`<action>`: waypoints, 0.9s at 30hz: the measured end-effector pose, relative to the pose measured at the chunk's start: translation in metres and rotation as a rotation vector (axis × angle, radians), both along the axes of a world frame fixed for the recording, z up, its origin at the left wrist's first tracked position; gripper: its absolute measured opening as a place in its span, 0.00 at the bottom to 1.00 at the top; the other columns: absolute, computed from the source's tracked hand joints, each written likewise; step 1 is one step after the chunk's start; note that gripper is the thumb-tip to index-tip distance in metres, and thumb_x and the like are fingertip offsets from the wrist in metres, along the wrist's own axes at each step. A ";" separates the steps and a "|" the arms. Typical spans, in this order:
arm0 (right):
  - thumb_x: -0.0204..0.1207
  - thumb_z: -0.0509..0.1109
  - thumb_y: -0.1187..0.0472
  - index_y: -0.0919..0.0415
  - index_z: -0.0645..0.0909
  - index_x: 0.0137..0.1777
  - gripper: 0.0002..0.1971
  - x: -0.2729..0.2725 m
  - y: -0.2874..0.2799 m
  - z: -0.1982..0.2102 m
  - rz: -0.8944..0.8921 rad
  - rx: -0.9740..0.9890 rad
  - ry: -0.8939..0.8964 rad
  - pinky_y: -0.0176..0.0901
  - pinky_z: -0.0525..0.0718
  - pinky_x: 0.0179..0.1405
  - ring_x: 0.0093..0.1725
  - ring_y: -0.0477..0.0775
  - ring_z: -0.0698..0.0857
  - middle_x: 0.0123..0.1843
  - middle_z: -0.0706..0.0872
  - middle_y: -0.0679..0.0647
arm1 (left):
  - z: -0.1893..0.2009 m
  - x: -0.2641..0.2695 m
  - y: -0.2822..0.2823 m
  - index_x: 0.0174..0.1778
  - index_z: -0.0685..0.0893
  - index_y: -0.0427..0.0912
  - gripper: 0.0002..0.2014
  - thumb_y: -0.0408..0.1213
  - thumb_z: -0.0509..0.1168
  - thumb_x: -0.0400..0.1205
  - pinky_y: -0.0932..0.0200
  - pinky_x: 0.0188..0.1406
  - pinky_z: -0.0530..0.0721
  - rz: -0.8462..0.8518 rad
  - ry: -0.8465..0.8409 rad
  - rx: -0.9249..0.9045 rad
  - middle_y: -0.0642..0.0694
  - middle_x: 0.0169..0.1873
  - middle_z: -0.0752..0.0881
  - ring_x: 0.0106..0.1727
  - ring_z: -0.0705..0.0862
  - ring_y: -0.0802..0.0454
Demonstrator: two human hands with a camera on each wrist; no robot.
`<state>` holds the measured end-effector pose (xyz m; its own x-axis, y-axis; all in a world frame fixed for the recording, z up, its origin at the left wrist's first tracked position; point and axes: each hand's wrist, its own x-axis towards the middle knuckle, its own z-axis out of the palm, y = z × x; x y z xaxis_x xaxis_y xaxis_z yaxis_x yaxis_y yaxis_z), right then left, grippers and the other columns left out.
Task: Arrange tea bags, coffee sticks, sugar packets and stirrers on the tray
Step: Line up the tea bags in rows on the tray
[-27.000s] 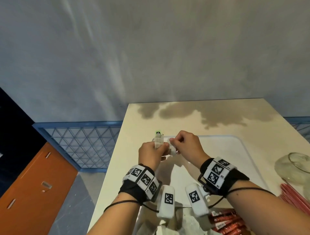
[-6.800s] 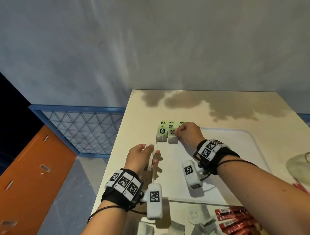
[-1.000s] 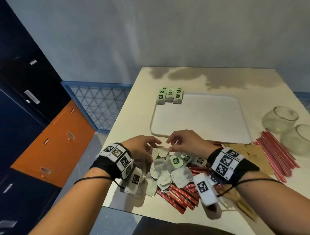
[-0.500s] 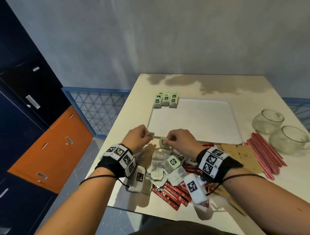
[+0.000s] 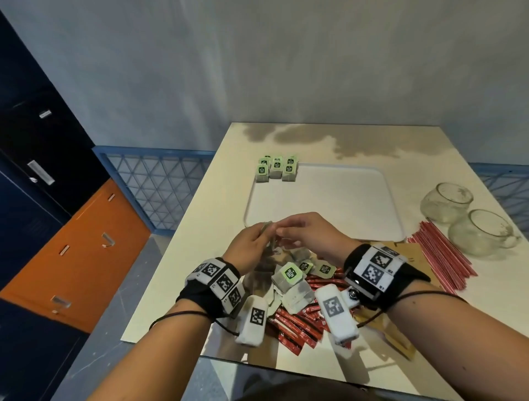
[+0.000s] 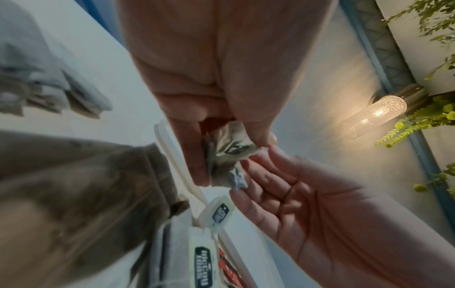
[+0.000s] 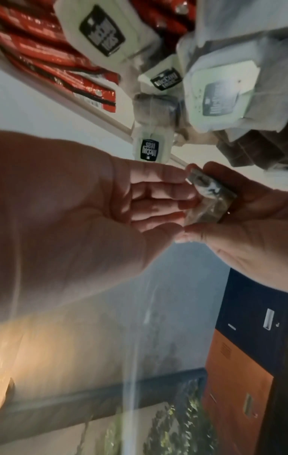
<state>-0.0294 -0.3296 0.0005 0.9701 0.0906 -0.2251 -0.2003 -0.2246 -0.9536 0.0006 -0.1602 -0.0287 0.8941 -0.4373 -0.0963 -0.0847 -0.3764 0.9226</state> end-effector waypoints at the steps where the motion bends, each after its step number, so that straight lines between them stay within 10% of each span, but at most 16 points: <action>1: 0.81 0.69 0.67 0.63 0.89 0.54 0.08 -0.001 0.000 0.001 0.011 0.041 0.027 0.52 0.86 0.60 0.47 0.55 0.89 0.50 0.91 0.61 | 0.000 -0.001 0.000 0.62 0.85 0.46 0.23 0.58 0.55 0.85 0.53 0.54 0.87 -0.019 -0.001 0.007 0.46 0.52 0.90 0.54 0.89 0.47; 5: 0.80 0.65 0.71 0.64 0.87 0.61 0.13 -0.002 -0.006 0.000 0.038 0.111 0.079 0.55 0.85 0.66 0.58 0.64 0.89 0.56 0.91 0.65 | -0.001 -0.003 0.000 0.67 0.83 0.56 0.23 0.63 0.61 0.81 0.45 0.60 0.87 -0.109 0.051 -0.021 0.49 0.55 0.91 0.57 0.89 0.48; 9: 0.80 0.62 0.72 0.63 0.86 0.63 0.17 -0.003 -0.012 -0.001 0.061 0.137 0.119 0.46 0.87 0.61 0.52 0.58 0.90 0.52 0.91 0.63 | 0.003 -0.006 -0.002 0.62 0.81 0.63 0.14 0.39 0.65 0.86 0.59 0.51 0.87 -0.185 0.098 -0.001 0.59 0.49 0.91 0.51 0.89 0.62; 15: 0.80 0.63 0.71 0.60 0.88 0.60 0.15 -0.011 -0.014 -0.006 0.020 0.062 0.069 0.43 0.88 0.55 0.51 0.52 0.91 0.52 0.92 0.59 | 0.003 0.000 -0.011 0.64 0.80 0.41 0.14 0.37 0.56 0.86 0.56 0.43 0.83 0.043 0.231 0.043 0.45 0.45 0.86 0.45 0.84 0.49; 21: 0.70 0.81 0.48 0.57 0.88 0.48 0.14 -0.020 -0.017 -0.022 0.244 -0.641 0.020 0.48 0.85 0.47 0.45 0.50 0.87 0.45 0.90 0.50 | 0.012 0.012 -0.016 0.64 0.78 0.36 0.16 0.31 0.51 0.84 0.56 0.34 0.82 0.166 0.410 -0.160 0.43 0.36 0.79 0.35 0.78 0.49; 27: 0.74 0.78 0.53 0.63 0.87 0.42 0.12 -0.007 -0.023 -0.010 0.202 -0.552 0.053 0.46 0.83 0.39 0.34 0.46 0.84 0.37 0.89 0.52 | 0.005 0.014 -0.010 0.63 0.81 0.41 0.12 0.32 0.56 0.86 0.49 0.48 0.85 0.112 0.216 -0.071 0.44 0.41 0.81 0.41 0.80 0.49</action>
